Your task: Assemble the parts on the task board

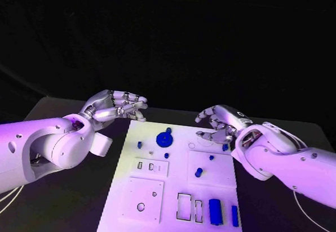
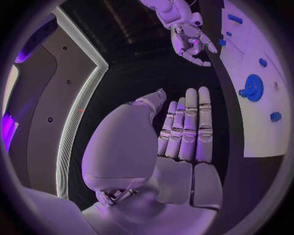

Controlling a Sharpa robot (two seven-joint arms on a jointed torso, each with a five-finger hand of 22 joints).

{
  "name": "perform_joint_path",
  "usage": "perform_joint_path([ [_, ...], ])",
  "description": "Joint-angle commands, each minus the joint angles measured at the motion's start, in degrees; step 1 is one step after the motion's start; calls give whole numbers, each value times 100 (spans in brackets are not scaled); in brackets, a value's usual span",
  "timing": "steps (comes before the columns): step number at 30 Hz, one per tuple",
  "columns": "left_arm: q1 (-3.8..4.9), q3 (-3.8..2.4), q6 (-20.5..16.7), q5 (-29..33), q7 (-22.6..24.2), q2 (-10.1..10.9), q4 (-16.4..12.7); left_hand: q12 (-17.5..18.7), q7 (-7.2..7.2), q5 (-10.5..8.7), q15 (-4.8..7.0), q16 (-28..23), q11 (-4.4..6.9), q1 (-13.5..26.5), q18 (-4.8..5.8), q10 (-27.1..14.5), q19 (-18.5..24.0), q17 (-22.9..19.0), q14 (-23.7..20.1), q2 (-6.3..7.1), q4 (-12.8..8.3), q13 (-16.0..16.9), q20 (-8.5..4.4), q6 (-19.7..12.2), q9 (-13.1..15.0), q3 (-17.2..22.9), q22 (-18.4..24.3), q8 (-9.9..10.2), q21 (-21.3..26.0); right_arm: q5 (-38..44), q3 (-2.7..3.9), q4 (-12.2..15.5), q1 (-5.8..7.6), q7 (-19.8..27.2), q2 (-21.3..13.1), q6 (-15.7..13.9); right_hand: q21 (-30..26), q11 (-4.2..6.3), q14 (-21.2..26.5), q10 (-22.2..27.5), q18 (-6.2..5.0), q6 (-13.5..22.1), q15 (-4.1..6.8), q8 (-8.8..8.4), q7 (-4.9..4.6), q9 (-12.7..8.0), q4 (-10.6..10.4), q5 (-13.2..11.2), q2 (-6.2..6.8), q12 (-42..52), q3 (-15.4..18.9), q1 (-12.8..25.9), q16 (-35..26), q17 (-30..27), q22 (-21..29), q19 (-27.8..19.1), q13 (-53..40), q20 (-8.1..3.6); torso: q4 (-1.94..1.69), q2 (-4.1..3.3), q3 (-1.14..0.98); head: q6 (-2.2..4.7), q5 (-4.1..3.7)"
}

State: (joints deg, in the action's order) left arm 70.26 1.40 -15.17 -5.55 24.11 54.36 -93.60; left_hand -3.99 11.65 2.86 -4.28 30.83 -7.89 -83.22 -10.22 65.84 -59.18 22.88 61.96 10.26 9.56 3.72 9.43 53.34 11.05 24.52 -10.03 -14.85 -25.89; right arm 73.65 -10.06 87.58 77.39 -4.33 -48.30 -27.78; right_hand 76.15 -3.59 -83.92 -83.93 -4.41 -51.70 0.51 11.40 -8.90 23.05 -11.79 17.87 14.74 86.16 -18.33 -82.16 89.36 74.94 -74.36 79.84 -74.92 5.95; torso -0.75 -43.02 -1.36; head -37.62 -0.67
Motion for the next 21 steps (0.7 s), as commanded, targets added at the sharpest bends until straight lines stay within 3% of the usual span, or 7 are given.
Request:
perform_joint_path([
  [1, 3, -2, 133, 19, 58, -35, 30, 30, 12, 3, -2, 31, -17, 49, -5, -34, 43, 9, -39, 1, 8, 7, 20, -12, -5, 34, -5, 25, -22, -1104, -5, -26, 22, 837, -218, 686, -42, -52, -525, -275, 2, -47, -44, -41, -9, 4, 71, 28, 20, -27, -23, -86, -29, 1129, 21, -53, -1069, 3, 55, 57, -14, -8, -22],
  [3, 2, 1, 138, 19, 59, -49, 53, 30, 11, 4, -3, 29, -17, 49, -5, -34, 48, 10, -46, 1, 7, 7, 21, -11, -4, 35, -4, 25, -20, -1178, -6, -69, 23, 983, -384, 799, -97, -4, -518, -261, -15, -50, 4, -71, 66, 3, 143, -207, 57, -44, -58, -148, -38, 1102, 67, -95, -1051, -20, 56, 71, -21, -23, -29],
  [6, 0, 5, 144, 19, 62, -62, 80, 30, 11, 4, -3, 29, -17, 49, -5, -34, 48, 10, -46, 1, 7, 7, 21, -11, -4, 35, -4, 25, -20, -1201, -8, -146, -6, 1128, -578, 876, -100, 81, -521, -259, -16, -9, 82, -127, 168, -3, 196, -230, 78, -49, -94, -173, -37, 1114, 56, -93, -1046, -81, 60, 85, -32, -35, -44],
  [9, -2, 9, 148, 19, 65, -75, 97, 29, 11, 4, -4, 26, -17, 50, -4, -34, 54, 10, -55, 0, 7, 8, 22, -11, -4, 36, -3, 25, -18, -1139, -13, -241, -63, 1190, -708, 904, -92, 109, -524, -263, -12, 7, 115, -148, 196, -4, 210, -232, 89, -47, -100, -168, -35, 1124, 42, -84, -1049, -110, 59, 98, -40, -45, -50],
  [14, -5, 13, 155, 19, 67, -90, 111, 29, 11, 4, -4, 26, -17, 50, -4, -34, 54, 10, -55, 0, 7, 8, 22, -11, -4, 36, -3, 25, -18, -1021, -19, -444, -196, 1215, -808, 884, -88, 60, -526, -260, -2, 149, 107, -254, 118, -21, 259, -222, 108, -57, -91, -168, -34, 1132, 24, -71, -1041, -136, 53, 95, -46, -52, -50],
  [19, -7, 16, 161, 18, 68, -97, 116, 29, 11, 4, -4, 26, -17, 50, -4, -34, 54, 10, -55, 0, 7, 8, 22, -11, -4, 36, -3, 25, -18, -975, -20, -594, -305, 1215, -824, 881, -89, -21, -528, -255, 7, 255, 23, -338, 19, -22, 297, -213, 97, -64, -21, -166, -33, 1138, 11, -60, -1034, -84, 56, 90, -49, -59, -51],
  [21, -8, 17, 160, 18, 67, -97, 119, 29, 11, 4, -4, 26, -17, 50, -4, -34, 54, 10, -55, 0, 7, 8, 22, -11, -4, 36, -3, 25, -18, -959, -21, -639, -349, 1212, -817, 884, -91, -33, -528, -252, 7, 269, 8, -350, 6, -21, 304, -210, 92, -67, -4, -168, -34, 1137, 10, -59, -1031, -72, 57, 87, -42, -59, -56],
])
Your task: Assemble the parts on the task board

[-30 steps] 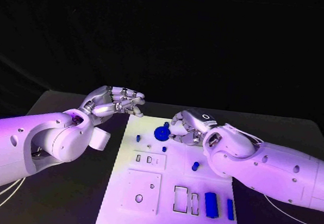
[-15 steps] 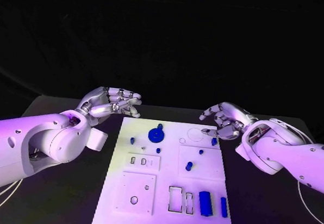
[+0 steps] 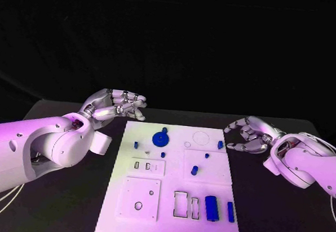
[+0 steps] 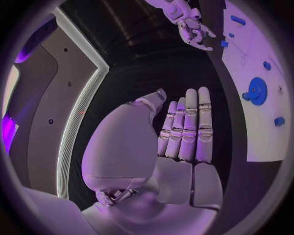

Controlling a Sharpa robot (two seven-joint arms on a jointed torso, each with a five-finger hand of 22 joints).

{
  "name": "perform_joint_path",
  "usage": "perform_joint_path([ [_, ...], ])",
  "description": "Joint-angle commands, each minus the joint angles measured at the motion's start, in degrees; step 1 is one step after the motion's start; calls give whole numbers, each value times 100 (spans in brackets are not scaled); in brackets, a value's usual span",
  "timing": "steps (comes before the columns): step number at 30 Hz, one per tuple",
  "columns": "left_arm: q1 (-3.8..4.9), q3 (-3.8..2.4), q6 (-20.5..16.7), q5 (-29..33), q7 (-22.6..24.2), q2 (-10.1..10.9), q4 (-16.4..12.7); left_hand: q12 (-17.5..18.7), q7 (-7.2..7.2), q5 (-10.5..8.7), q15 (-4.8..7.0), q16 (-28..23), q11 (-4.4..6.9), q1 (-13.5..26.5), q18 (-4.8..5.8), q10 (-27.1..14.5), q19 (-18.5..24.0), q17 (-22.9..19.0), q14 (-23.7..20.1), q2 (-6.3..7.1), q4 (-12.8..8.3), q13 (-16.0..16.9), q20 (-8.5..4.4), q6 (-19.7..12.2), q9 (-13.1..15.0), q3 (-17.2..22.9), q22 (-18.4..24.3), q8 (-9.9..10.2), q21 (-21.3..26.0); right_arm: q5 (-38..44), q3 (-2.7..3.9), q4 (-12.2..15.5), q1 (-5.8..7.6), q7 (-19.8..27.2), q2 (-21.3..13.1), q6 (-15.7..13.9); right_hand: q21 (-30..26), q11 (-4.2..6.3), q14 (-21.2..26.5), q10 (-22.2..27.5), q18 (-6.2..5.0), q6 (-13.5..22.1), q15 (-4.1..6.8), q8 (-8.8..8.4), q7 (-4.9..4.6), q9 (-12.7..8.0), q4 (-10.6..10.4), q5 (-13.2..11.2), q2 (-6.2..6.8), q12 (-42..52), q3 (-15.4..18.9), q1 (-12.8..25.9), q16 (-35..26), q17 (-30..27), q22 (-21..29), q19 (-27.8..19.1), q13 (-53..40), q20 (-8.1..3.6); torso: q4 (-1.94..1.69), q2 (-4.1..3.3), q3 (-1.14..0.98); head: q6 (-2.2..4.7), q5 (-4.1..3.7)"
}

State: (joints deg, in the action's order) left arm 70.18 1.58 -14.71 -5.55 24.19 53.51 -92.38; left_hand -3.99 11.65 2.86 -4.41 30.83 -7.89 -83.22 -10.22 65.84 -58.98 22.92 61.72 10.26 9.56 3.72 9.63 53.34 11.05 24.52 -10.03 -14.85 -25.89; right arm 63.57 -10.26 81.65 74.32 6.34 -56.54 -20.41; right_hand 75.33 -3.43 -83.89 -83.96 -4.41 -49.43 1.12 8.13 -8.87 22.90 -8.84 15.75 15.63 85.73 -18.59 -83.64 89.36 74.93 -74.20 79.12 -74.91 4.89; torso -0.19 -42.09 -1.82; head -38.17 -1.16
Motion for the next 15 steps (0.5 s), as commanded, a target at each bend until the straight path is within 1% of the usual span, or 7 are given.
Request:
perform_joint_path([
  [1, 0, -1, 114, 18, 59, -11, -3, 29, 11, 4, 6, 22, -18, 49, -3, -34, 45, 7, -46, 0, 5, 8, 5, -10, -3, 40, -1, 26, -14, 53, -1, -63, -58, 143, 14, 150, -8, -50, -530, -249, 8, 42, -53, -23, 4, -5, 9, 2, 3, -24, 23, -20, -34, 1138, -6, 14, -1031, 34, 3, -7, 5, -5, -6],
  [3, -1, -1, 114, 18, 59, -8, -4, 29, 11, 4, 6, 22, -18, 49, -3, -34, 45, 7, -46, 0, 5, 8, 5, -10, -3, 40, -1, 26, -14, 60, -1, -101, -89, 139, 37, 146, 7, -61, -534, -251, 13, 42, -68, -28, -11, -2, 9, 6, -8, -21, 36, -17, -30, 1154, -25, 27, -1034, 45, 9, -11, 7, -8, -2],
  [5, -1, -1, 115, 18, 57, -5, -7, 29, 11, 4, 6, 22, -18, 49, -3, -34, 45, 7, -46, 0, 5, 8, 5, -10, -3, 40, -1, 26, -14, 64, -1, -134, -120, 127, 68, 138, 11, -67, -534, -254, 14, 41, -74, -29, -17, 0, 7, 7, -13, -17, 44, -12, -29, 1155, -30, 31, -1039, 51, 12, -17, 4, -5, -2],
  [8, -1, 0, 117, 18, 55, -2, -11, 29, 11, 4, 6, 22, -18, 49, -3, -34, 45, 7, -46, 0, 5, 8, 5, -10, -3, 40, -1, 26, -14, 68, -1, -190, -162, 99, 134, 104, 19, -82, -536, -258, 17, 33, -93, -32, -33, 7, 0, 9, -29, -12, 65, 3, -27, 1161, -40, 40, -1044, 68, 7, -18, 4, -14, -8],
  [10, -1, 0, 120, 18, 53, 1, -16, 29, 11, 4, 6, 22, -18, 49, -3, -34, 45, 7, -46, 0, 5, 8, 5, -10, -3, 40, -1, 26, -14, 62, -1, -242, -190, 73, 186, 72, 37, -97, -539, -266, 22, 17, -111, -32, -49, 16, -13, 15, -56, -2, 82, 24, -23, 1176, -62, 57, -1054, 86, 0, -13, 9, -26, -12],
  [13, -1, 0, 121, 18, 50, 8, -22, 29, 11, 4, 6, 22, -18, 49, -3, -34, 45, 7, -46, 0, 5, 8, 5, -10, -3, 40, -1, 26, -14, 43, -1, -287, -213, 47, 227, 43, 43, -107, -541, -274, 23, 1, -123, -30, -60, 24, -25, 28, -77, 7, 92, 43, -20, 1187, -70, 64, -1063, 100, -11, -17, 9, -55, 8],
  [15, -1, 0, 117, 18, 48, 19, -26, 29, 11, 4, 6, 22, -18, 49, -3, -34, 45, 7, -46, 0, 5, 8, 5, -10, -3, 40, -1, 26, -14, 25, -1, -313, -228, 29, 256, 24, 51, -117, -542, -278, 24, -19, -134, -28, -71, 32, -39, 42, -98, 13, 97, 62, -18, 1191, -81, 73, -1068, 112, -7, -10, 12, -63, 20],
])
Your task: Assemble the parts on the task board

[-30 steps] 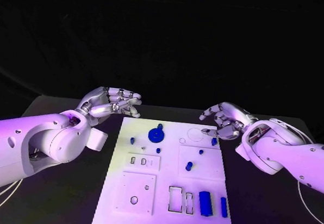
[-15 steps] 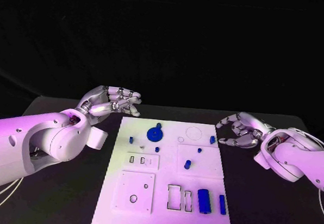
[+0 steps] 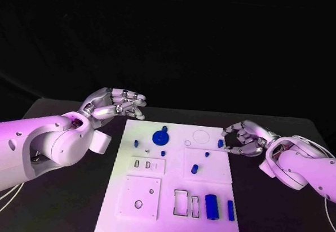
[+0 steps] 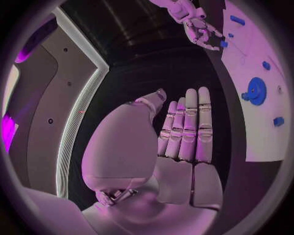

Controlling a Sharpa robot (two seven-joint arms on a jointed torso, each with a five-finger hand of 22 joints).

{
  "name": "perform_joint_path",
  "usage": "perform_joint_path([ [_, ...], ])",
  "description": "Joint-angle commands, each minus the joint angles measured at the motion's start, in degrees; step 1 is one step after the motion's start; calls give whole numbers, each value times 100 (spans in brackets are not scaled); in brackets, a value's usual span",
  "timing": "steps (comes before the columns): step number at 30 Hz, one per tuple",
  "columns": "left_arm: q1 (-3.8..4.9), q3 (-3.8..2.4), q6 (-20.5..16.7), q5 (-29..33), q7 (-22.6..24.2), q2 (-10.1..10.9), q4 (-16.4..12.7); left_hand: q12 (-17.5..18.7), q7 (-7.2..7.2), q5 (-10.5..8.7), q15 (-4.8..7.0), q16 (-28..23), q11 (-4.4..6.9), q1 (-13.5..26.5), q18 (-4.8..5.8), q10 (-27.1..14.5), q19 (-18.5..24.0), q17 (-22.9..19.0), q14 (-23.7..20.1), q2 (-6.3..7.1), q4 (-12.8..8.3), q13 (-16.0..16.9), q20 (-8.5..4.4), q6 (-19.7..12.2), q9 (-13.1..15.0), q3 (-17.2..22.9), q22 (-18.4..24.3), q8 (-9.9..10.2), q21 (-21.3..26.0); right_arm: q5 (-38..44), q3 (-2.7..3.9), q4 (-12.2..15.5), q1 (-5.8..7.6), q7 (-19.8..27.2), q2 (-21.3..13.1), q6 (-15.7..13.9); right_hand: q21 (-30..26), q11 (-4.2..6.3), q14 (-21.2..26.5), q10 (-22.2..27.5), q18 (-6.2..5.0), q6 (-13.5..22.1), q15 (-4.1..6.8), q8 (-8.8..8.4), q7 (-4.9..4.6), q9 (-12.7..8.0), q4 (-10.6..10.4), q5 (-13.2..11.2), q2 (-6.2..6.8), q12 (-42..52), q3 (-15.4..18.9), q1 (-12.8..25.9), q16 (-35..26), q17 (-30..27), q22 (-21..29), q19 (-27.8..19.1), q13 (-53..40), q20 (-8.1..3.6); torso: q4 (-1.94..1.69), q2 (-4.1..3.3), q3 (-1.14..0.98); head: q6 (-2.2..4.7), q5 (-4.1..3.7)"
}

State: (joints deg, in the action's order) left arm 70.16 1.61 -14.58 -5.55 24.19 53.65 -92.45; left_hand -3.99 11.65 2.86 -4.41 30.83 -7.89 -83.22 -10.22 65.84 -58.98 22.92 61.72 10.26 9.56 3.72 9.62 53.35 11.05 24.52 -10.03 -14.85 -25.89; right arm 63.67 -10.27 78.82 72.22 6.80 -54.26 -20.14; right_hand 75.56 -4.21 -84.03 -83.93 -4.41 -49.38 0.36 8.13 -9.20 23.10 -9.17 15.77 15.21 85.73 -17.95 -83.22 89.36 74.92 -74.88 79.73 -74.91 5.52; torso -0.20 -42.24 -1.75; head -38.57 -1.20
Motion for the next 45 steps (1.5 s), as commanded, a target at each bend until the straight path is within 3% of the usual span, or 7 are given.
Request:
perform_joint_path([
  [1, 2, -3, 102, 18, 46, 9, -21, 29, 11, 4, 6, 22, -18, 49, -3, -34, 45, 8, -46, 0, 5, 8, 5, -10, -3, 40, -1, 26, -14, 2, 0, -41, -25, -27, 43, -13, 32, -45, -531, -284, 25, -39, -65, -25, -43, 17, -17, 47, -71, 16, 35, 37, -16, 1202, -20, 16, -1072, 57, -3, 5, 4, -28, 28],
  [17, 3, -3, 96, 17, 31, 42, -31, 29, 11, 4, 6, 22, -18, 49, -3, -34, 45, 8, -46, 0, 5, 8, 5, -10, -3, 40, -1, 26, -14, -101, 1, -44, -52, -108, 129, -17, 78, -25, -541, -337, 32, -328, -61, 50, -12, 86, -127, 57, -197, 83, -50, 203, -2, 1248, -87, 64, -1139, 79, 11, 13, 4, -79, 22],
  [22, 3, -3, 101, 16, 25, 46, -33, 29, 11, 4, 6, 22, -18, 49, -3, -34, 45, 8, -46, 0, 5, 8, 5, -10, -3, 40, -1, 26, -14, -104, 1, -65, -53, -142, 151, -11, 99, 5, -546, -362, 38, -445, -38, 79, 24, 103, -149, 48, -233, 112, -121, 235, 4, 1269, -116, 83, -1169, 62, 1, 16, 2, -82, 13],
  [45, 4, -4, 103, 7, 16, 78, -58, 29, 11, 4, 6, 22, -18, 49, -3, -34, 45, 8, -46, 0, 5, 8, 5, -10, -3, 40, -1, 26, -14, -51, 1, -176, -111, -222, 294, 44, 110, 24, -549, -375, 41, -502, -25, 87, 43, 108, -156, 47, -250, 127, -171, 247, 8, 1285, -133, 94, -1185, 50, -1, 17, -6, -129, 57],
])
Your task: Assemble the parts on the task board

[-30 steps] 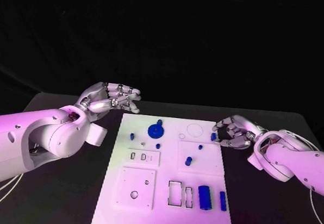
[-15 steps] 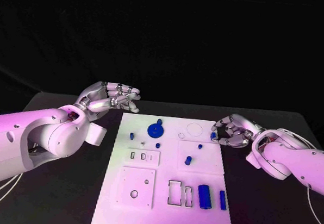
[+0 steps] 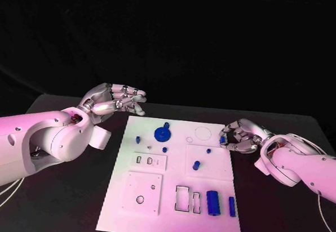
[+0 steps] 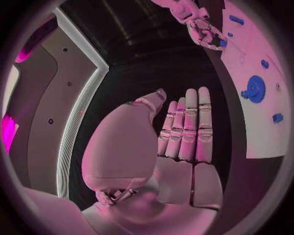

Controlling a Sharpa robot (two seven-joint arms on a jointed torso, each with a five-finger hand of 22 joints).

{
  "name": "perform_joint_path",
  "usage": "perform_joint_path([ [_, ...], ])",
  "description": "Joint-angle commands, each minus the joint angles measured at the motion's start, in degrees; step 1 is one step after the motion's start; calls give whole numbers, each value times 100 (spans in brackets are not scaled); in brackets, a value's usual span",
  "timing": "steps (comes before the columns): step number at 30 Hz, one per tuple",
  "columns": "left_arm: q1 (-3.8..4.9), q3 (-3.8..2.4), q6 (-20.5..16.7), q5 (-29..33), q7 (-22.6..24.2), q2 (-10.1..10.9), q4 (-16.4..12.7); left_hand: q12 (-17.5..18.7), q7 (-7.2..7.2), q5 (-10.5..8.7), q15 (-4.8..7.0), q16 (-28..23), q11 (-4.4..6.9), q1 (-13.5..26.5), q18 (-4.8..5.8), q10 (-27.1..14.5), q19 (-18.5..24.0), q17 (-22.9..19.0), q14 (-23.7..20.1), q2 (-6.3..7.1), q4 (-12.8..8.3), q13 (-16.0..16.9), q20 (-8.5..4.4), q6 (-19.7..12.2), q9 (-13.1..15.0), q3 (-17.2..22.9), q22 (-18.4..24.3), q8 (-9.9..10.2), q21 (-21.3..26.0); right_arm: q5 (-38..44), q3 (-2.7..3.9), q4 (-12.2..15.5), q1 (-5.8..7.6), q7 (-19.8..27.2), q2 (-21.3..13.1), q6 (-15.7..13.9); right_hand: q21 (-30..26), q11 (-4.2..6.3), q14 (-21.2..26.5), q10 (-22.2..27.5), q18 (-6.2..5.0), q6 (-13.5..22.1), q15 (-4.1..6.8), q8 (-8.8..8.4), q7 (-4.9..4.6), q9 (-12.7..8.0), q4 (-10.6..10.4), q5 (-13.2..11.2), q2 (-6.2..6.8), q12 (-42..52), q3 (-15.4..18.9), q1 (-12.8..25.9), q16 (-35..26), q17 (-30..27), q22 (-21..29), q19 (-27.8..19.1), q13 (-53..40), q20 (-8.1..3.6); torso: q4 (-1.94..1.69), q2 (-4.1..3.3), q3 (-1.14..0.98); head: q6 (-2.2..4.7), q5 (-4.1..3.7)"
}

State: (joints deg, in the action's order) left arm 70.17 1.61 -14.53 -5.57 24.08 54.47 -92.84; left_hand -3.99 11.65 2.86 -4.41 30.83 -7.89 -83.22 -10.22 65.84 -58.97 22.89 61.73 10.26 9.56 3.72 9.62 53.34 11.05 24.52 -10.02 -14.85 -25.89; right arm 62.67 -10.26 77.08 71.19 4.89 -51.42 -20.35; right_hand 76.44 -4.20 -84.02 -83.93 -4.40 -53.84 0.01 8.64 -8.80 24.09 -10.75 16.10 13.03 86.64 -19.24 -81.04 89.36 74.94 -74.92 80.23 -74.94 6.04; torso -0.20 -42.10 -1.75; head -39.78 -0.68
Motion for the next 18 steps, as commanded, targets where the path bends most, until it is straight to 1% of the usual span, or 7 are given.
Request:
perform_joint_path([
  [1, 3, -4, 97, 9, 26, -2, -18, 29, 11, 4, 6, 22, -18, 49, -4, -34, 45, 10, -47, 0, 5, 8, 5, -10, -3, 40, -1, 26, -14, 48, 0, -3, -8, -29, 10, 58, 22, 23, -550, -375, 40, -56, 10, 36, 3, 10, 3, 14, -33, 37, -41, 30, 8, 1283, -128, 44, -1182, -2, 0, 3, -7, -12, 2],
  [6, 3, -4, 97, 9, 24, 1, -19, 29, 11, 4, 6, 22, -18, 49, -4, -34, 45, 10, -47, 0, 5, 8, 5, -10, -3, 40, -1, 26, -14, 29, 0, -2, -11, -11, 11, 28, 32, 39, -553, -386, 43, -113, 22, 46, 21, 15, -10, 13, -59, 50, -92, 51, 12, 1296, -142, 52, -1197, -13, 3, 4, -7, -11, 0],
  [9, 3, -4, 98, 9, 23, 0, -18, 29, 11, 4, 6, 22, -18, 49, -4, -34, 45, 10, -47, 0, 5, 8, 5, -10, -3, 40, -1, 26, -14, 11, 0, 0, -11, 7, 13, 4, 44, 61, -555, -395, 47, -191, 41, 63, 46, 24, -16, 13, -101, 60, -168, 66, 14, 1305, -160, 64, -1207, -29, 6, 4, -12, -10, 5],
  [14, 3, -4, 102, 9, 22, -3, -16, 29, 16, 3, 1, 27, -22, 50, -6, -38, 66, 22, -73, -1, -4, 8, 11, -12, -2, 50, 3, 31, -14, -14, 0, 0, -11, 15, 12, -34, 75, 144, -560, -425, 55, -451, 109, 164, 144, 76, 3, 8, -288, 94, -406, 78, 20, 1329, -205, 91, -1244, -85, 3, 5, -12, -13, 2],
  [15, 3, -4, 103, 9, 22, -3, -15, 29, 16, 3, 1, 27, -22, 50, -6, -38, 66, 22, -73, -1, -4, 8, 11, -12, -2, 50, 3, 31, -14, -18, 0, -1, -11, 14, 11, -47, 80, 154, -560, -428, 56, -470, 118, 174, 155, 82, 12, 9, -304, 97, -432, 75, 20, 1329, -211, 95, -1248, -92, 1, 2, -12, -17, -2],
  [16, 3, -4, 103, 9, 21, -3, -15, 29, 16, 3, 1, 27, -22, 50, -6, -38, 66, 22, -73, -1, -4, 8, 11, -12, -2, 50, 3, 31, -14, -21, 0, -1, -11, 12, 10, -60, 90, 184, -563, -434, 59, -535, 144, 211, 188, 103, 47, 15, -350, 104, -526, 47, 23, 1341, -225, 104, -1256, -115, 1, 2, -13, -18, -2],
  [18, 3, -4, 104, 9, 21, -3, -14, 29, 16, 3, 1, 27, -22, 50, -6, -38, 66, 22, -73, -1, -4, 8, 11, -12, -2, 50, 3, 31, -14, -25, 0, -2, -12, 8, 9, -85, 97, 210, -563, -437, 62, -584, 166, 247, 215, 127, 77, 13, -370, 106, -609, 56, 23, 1343, -237, 111, -1259, -138, 1, 2, -12, -18, -2],
])
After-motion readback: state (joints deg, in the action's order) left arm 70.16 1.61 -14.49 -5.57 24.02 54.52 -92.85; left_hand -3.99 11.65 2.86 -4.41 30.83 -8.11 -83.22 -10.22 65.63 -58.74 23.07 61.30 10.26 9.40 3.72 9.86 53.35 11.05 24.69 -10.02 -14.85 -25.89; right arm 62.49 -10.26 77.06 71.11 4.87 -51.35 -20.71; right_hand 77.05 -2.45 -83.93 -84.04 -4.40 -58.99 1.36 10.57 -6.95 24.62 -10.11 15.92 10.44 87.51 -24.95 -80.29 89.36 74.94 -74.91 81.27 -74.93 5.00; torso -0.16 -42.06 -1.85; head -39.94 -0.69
